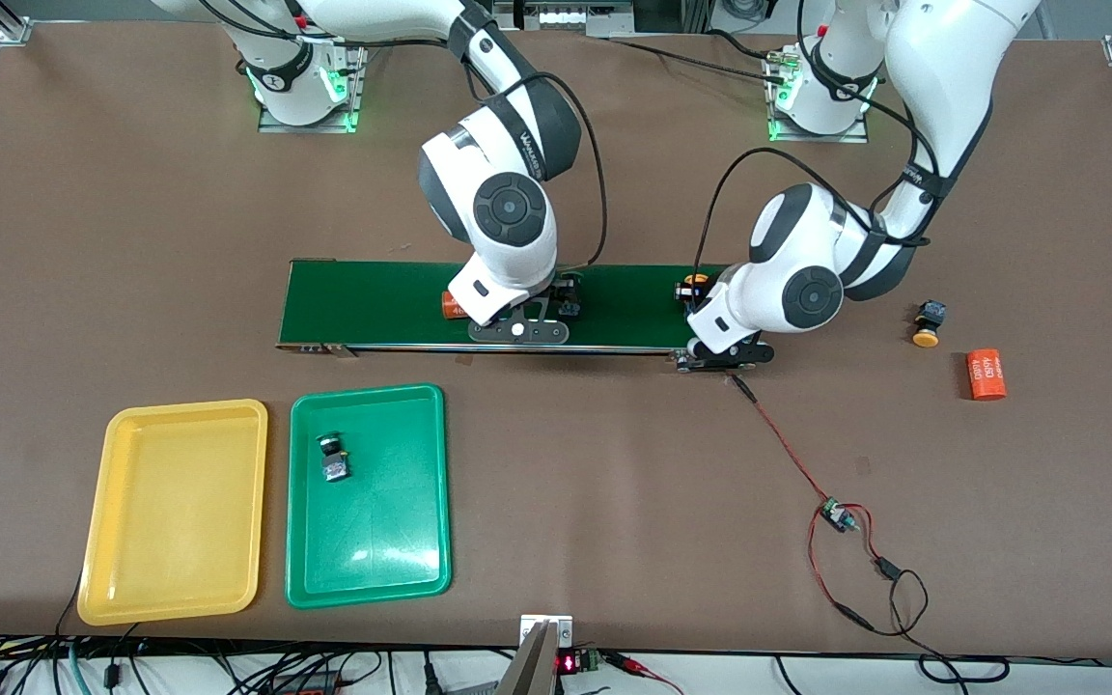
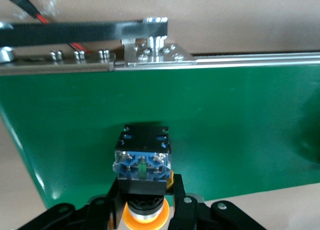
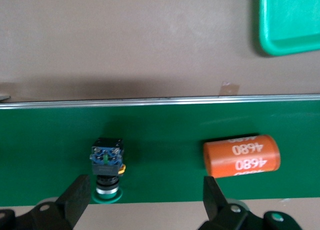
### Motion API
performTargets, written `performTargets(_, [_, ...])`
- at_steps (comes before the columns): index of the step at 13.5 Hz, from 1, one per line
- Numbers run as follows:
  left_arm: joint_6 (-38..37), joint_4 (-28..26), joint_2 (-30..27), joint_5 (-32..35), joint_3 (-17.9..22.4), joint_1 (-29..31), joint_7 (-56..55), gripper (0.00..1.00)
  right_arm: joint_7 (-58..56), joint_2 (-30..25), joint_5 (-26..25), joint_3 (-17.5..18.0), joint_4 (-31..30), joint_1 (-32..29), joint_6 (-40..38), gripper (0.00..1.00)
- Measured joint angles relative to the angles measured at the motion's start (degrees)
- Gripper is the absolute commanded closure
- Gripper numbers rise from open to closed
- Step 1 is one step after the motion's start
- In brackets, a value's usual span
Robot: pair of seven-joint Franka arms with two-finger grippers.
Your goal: Sort buttons by color to trays
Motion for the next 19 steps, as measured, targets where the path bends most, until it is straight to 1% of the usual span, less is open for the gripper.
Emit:
performTargets(2, [0.0,0.0,0.5,0.0,0.0,0.0,0.0,0.0,0.0,0.7,0.5,0.1,-0.5,0.6,0.0,0.0])
performTargets(4, [-1.2,0.6,-0.6,0.0,0.0,0.2,0.0,0.0,0.0,1.5,0.5,0.1,-1.1,1.5,0.3,0.0])
performTargets(6, [-3.5,1.4,-3.2,0.0,0.4,0.8,0.0,0.0,0.0,2.2,0.5,0.1,-1.9,2.0,1.9,0.0])
performTargets(8, [-5.7,1.6,-6.7,0.0,2.0,2.1,-0.1,0.0,0.1,3.0,0.5,0.1,-3.2,2.8,4.3,0.02])
performTargets(9, [-6.7,1.6,-8.0,0.1,4.1,2.7,-0.1,0.0,0.6,3.5,0.5,0.1,-3.8,3.3,5.6,0.12])
performTargets(11, [-7.2,1.5,-8.8,2.2,9.5,3.5,1.4,0.0,1.2,4.1,0.5,0.1,-4.7,3.7,6.5,0.22])
performTargets(12, [-7.2,1.3,-8.7,5.4,11.7,3.9,3.2,0.0,1.3,4.2,0.5,0.1,-5.0,3.7,6.6,0.28])
performTargets(13, [-7.2,1.1,-8.6,9.8,13.6,4.1,5.1,0.0,1.3,4.2,0.5,0.0,-5.3,3.7,6.6,0.48])
performTargets(14, [-7.2,1.0,-8.5,14.0,15.3,4.2,6.8,0.0,1.3,4.2,0.5,0.0,-5.4,3.7,6.6,0.6])
performTargets(15, [-7.2,0.9,-8.3,18.5,17.1,4.2,8.0,0.0,1.4,4.2,0.5,0.0,-5.5,3.7,6.6,0.68])
performTargets(17, [-6.7,0.8,-7.3,27.5,19.9,4.3,10.8,0.0,1.5,4.2,0.5,-0.2,-5.7,3.5,6.6,0.77])
performTargets(18, [-6.6,0.8,-6.5,30.3,20.7,4.4,11.8,0.0,1.5,4.2,0.5,-0.2,-5.7,3.4,6.6,0.84])
performTargets(19, [-6.4,0.7,-5.6,31.7,21.5,4.4,12.3,0.0,1.5,4.2,0.5,-0.2,-5.8,3.4,6.6,0.88])
